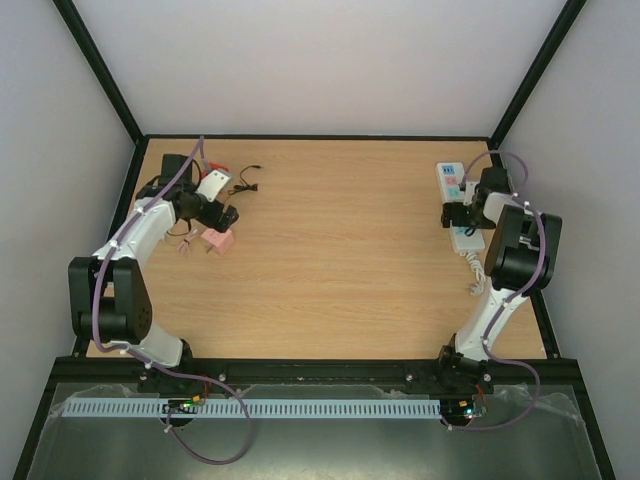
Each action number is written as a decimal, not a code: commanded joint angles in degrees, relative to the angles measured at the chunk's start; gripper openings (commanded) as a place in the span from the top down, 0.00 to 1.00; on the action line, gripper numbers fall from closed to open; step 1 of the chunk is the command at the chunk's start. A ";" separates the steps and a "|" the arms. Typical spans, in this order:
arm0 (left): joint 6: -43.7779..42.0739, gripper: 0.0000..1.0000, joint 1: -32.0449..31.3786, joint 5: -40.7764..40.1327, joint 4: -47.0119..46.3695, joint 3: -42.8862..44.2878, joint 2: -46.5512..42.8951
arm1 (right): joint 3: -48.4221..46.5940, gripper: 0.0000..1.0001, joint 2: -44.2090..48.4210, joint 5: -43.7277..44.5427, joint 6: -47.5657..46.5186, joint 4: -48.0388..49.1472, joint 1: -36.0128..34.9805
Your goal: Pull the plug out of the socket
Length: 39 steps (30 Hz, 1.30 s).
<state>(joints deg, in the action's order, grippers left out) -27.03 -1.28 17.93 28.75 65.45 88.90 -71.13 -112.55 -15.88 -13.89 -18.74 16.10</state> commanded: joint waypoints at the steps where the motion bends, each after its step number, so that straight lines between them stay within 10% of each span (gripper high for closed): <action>1: 2.26 0.00 1.59 3.97 -0.97 -0.58 -2.15 | -1.27 0.02 2.18 -1.37 0.36 -7.35 0.16; 19: 13.25 0.00 15.90 15.66 2.40 12.53 2.29 | -14.47 0.02 12.15 -14.96 4.13 -11.97 -8.35; 39: 14.45 0.00 15.41 9.07 -3.97 -3.42 -8.07 | 15.84 0.02 33.42 -24.86 9.85 4.30 -13.29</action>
<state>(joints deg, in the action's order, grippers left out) -13.61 14.41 27.51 26.65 63.72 82.54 -58.39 -81.62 -39.09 -4.49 -18.28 3.05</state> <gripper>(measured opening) 0.997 0.980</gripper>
